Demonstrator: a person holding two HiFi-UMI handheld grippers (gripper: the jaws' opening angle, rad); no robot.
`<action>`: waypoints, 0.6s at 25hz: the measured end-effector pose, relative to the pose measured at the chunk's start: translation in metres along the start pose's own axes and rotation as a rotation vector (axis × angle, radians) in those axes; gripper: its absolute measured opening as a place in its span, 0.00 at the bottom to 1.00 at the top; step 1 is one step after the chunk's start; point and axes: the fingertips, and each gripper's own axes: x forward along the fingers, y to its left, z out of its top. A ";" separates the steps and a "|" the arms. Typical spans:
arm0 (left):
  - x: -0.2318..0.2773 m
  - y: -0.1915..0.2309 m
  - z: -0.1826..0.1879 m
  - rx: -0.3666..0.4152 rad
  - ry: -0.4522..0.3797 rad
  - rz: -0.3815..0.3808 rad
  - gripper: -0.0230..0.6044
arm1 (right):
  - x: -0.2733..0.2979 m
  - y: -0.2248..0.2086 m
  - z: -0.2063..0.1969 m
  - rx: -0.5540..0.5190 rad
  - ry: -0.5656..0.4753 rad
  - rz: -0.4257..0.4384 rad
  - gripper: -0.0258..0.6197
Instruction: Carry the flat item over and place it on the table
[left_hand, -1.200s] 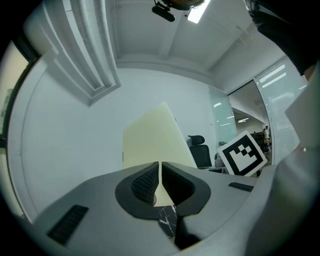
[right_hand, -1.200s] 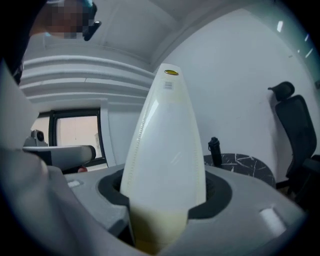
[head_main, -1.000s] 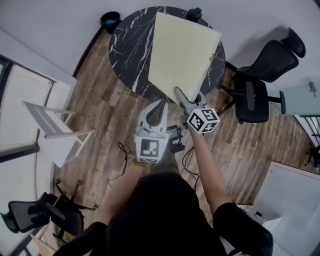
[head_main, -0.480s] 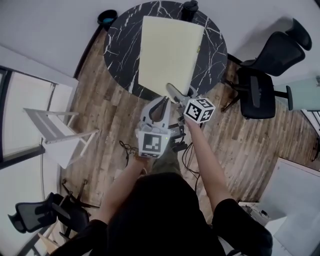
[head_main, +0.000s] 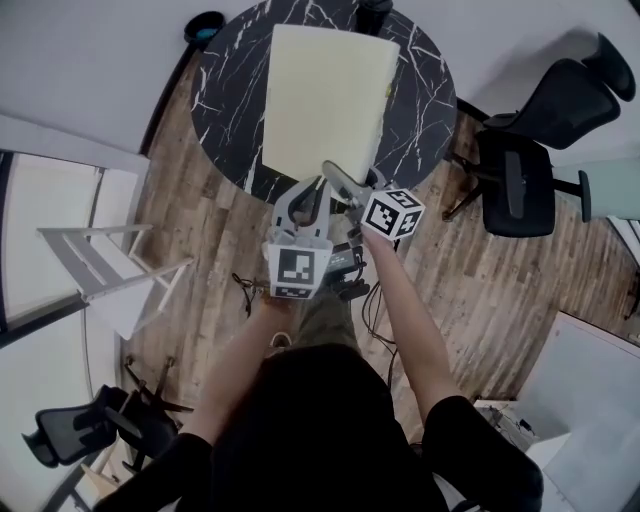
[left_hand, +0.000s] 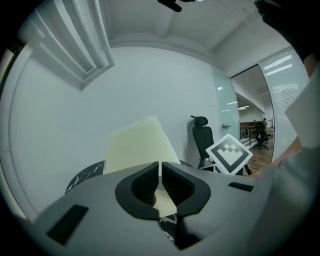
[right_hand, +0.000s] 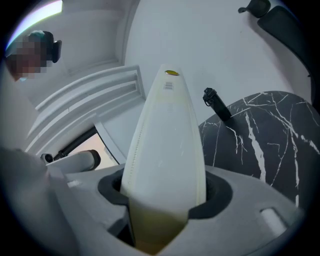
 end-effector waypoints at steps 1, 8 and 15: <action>0.006 0.002 -0.002 0.002 0.007 0.002 0.06 | 0.003 -0.004 -0.001 0.004 0.007 0.000 0.48; 0.037 0.013 -0.017 -0.005 0.038 0.003 0.06 | 0.030 -0.030 -0.009 0.099 0.058 0.011 0.49; 0.070 0.023 -0.030 -0.024 0.063 0.005 0.06 | 0.049 -0.049 -0.004 0.130 0.075 0.050 0.51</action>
